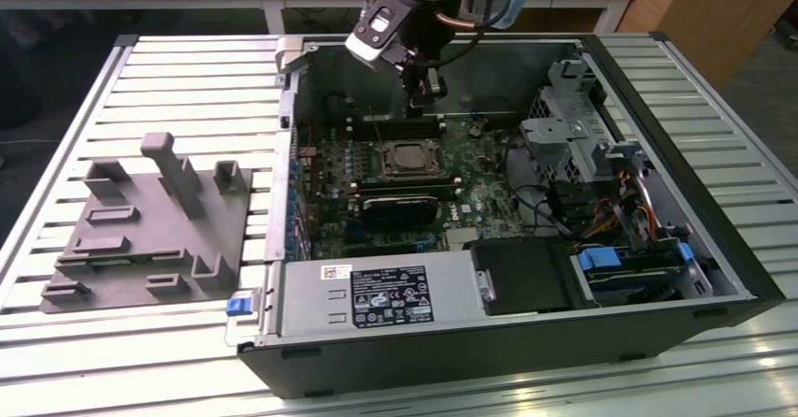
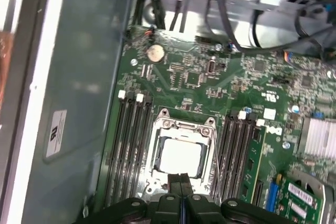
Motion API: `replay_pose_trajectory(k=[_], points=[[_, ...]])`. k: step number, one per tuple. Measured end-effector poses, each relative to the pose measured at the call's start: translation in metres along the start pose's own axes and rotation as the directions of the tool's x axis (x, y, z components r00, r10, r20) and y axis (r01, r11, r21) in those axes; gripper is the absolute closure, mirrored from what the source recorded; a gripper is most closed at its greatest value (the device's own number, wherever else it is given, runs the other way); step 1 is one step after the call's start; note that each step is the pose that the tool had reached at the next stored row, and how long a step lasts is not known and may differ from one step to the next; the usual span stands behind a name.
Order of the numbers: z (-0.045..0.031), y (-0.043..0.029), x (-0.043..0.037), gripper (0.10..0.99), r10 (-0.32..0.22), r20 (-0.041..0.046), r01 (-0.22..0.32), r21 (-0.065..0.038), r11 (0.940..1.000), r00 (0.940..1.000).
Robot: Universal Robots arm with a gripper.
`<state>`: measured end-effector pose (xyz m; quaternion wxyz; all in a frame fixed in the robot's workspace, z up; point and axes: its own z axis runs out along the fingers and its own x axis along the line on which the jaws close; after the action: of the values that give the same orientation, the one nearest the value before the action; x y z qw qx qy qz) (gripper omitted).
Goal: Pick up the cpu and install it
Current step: 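Install the first cpu locking lever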
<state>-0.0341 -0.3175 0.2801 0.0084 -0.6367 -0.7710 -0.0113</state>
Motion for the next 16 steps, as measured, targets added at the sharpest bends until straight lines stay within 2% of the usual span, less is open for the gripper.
replay_pose_trajectory(k=[3,6,10,13,16], points=[[0.0003,0.0,0.0,0.98,-0.053,-0.0003,0.053,0.001,0.9986,0.9986],[0.0005,0.0,0.0,0.98,-0.106,-0.0008,0.106,0.003,0.9944,0.9944],[0.0005,0.0,0.0,0.98,-0.148,-0.0012,0.148,0.004,0.989,0.989],[0.0005,0.0,0.0,0.98,-0.197,-0.0017,0.197,0.005,0.9805,0.9805],[0.0005,0.0,0.0,0.98,-0.249,-0.0024,0.249,0.007,0.9684,0.9684]])
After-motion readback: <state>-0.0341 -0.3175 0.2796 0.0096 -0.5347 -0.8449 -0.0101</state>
